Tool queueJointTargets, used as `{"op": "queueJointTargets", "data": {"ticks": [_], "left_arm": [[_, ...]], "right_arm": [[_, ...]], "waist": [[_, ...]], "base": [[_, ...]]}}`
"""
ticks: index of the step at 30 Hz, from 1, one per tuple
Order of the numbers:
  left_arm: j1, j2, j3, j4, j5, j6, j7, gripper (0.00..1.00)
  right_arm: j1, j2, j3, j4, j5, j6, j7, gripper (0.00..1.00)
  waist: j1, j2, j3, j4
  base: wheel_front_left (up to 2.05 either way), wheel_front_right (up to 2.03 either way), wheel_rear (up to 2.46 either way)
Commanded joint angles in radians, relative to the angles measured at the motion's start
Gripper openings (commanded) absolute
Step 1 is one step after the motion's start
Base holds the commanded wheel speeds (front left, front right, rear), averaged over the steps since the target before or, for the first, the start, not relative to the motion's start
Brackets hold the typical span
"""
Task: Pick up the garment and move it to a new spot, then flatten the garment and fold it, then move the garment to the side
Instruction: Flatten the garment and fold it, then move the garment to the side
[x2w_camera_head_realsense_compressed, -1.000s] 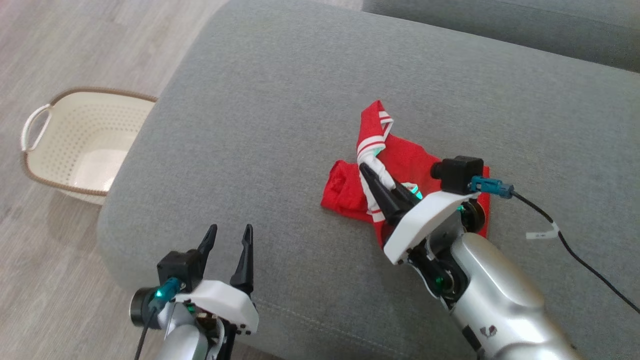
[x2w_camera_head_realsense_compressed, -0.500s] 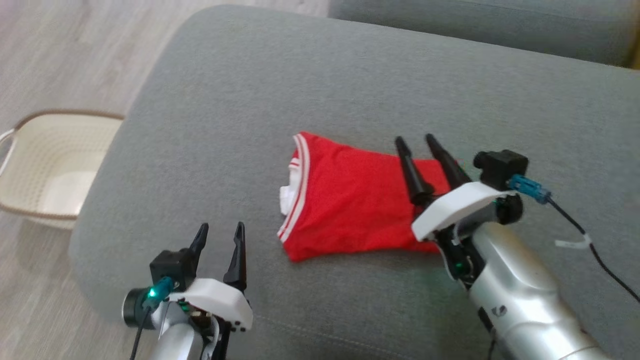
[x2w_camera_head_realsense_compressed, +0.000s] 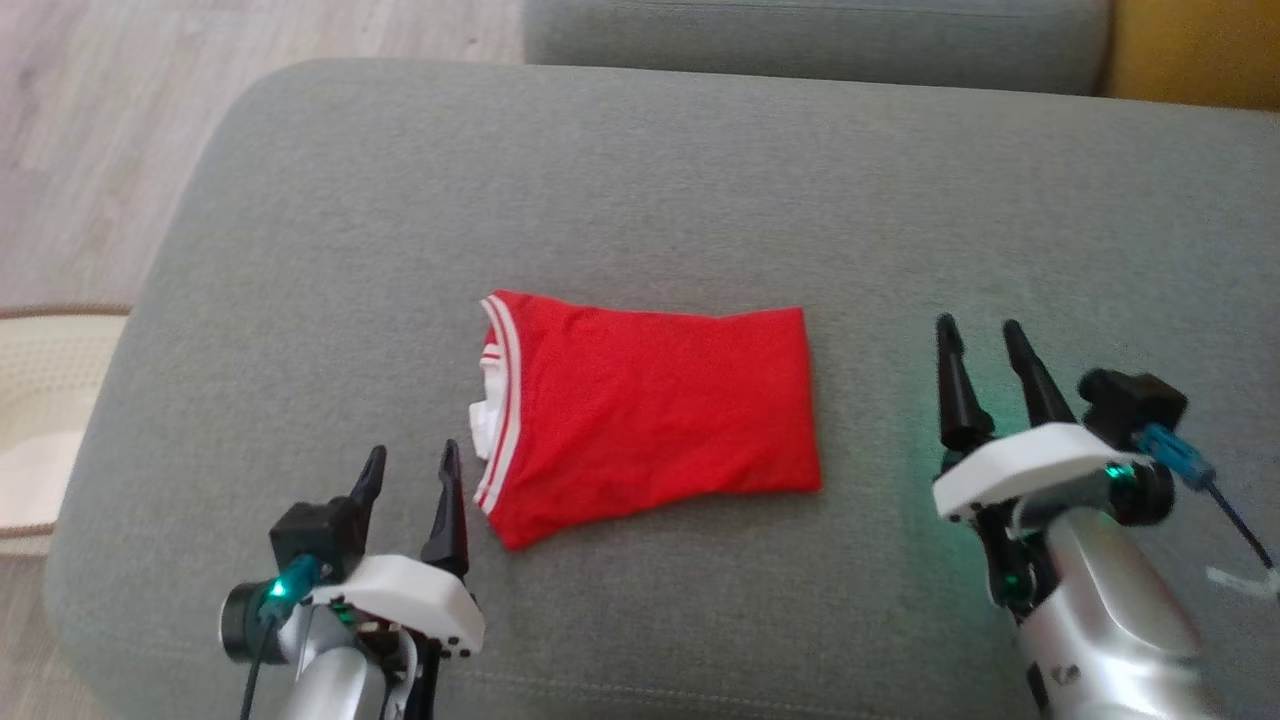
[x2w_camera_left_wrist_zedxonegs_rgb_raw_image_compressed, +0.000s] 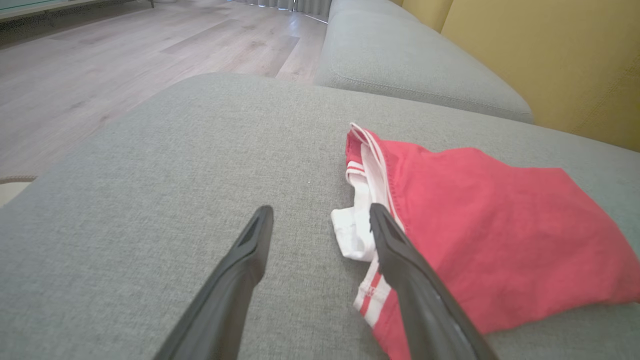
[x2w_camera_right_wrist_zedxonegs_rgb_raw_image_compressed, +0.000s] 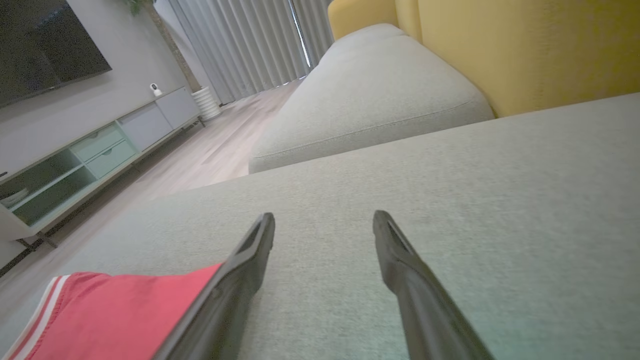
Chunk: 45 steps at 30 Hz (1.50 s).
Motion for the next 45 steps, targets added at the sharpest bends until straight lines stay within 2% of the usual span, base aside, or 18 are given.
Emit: {"op": "queueJointTargets", "data": {"ticks": [1,9,20,45], "left_arm": [[-0.02,0.008,0.041,-0.032,0.01,0.003,-0.012,1.0],[-0.008,0.008,0.07,-0.031,0.013,0.004,-0.012,1.0],[0.021,0.008,0.103,-0.032,0.023,0.009,-0.012,1.0],[0.109,0.008,0.133,-0.047,0.055,0.027,-0.012,1.0]], "right_arm": [[0.002,0.018,-0.006,-0.045,-0.014,0.004,-0.011,1.0],[0.054,0.018,-0.066,-0.077,-0.072,0.004,-0.011,1.0],[0.115,0.018,-0.083,-0.097,-0.123,0.004,-0.012,1.0],[0.215,0.018,-0.062,-0.16,-0.217,0.004,-0.012,1.0]], "waist": [[0.0,0.0,-0.003,-0.022],[0.0,0.0,-0.013,-0.071],[0.0,0.0,-0.048,-0.127],[0.0,0.0,-0.12,-0.14]], "base": [[0.0,0.0,0.0],[0.0,0.0,0.0],[0.0,0.0,0.0],[0.0,0.0,0.0]]}}
